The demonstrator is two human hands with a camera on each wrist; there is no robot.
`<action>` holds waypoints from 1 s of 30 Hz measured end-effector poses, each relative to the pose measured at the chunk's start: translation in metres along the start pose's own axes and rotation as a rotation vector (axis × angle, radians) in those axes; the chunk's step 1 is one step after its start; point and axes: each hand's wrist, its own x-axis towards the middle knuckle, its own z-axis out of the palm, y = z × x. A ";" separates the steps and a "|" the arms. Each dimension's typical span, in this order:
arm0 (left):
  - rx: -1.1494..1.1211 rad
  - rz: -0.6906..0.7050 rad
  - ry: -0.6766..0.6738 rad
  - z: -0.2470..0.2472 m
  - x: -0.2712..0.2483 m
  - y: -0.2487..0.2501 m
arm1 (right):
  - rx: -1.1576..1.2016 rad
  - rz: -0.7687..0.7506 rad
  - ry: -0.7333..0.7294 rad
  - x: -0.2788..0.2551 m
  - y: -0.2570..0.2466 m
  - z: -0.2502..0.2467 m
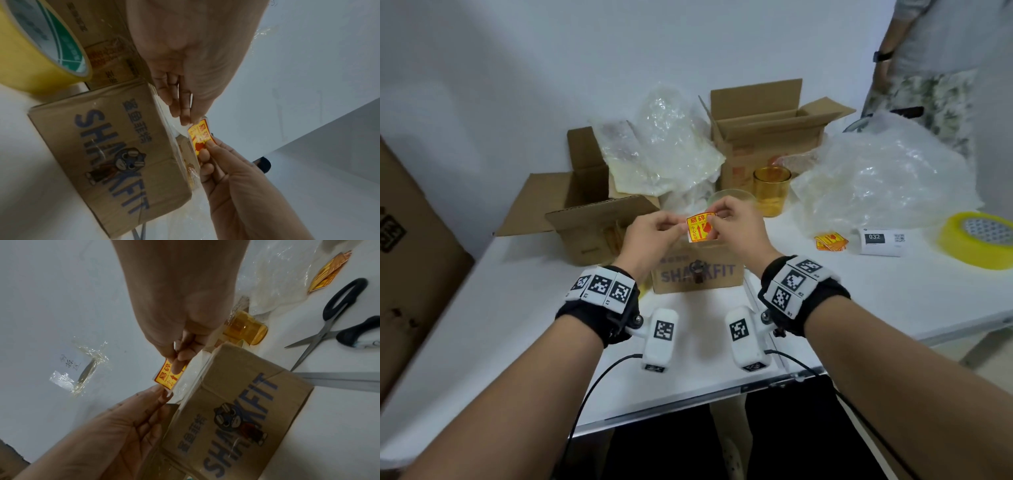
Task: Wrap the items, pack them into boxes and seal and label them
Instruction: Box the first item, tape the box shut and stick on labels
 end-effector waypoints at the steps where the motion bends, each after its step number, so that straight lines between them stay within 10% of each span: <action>1: 0.006 0.003 0.005 -0.001 -0.001 -0.002 | 0.006 0.003 -0.007 -0.002 -0.001 0.003; 30: -0.227 -0.312 -0.127 0.008 -0.035 -0.001 | 0.018 -0.007 0.066 -0.019 0.004 0.005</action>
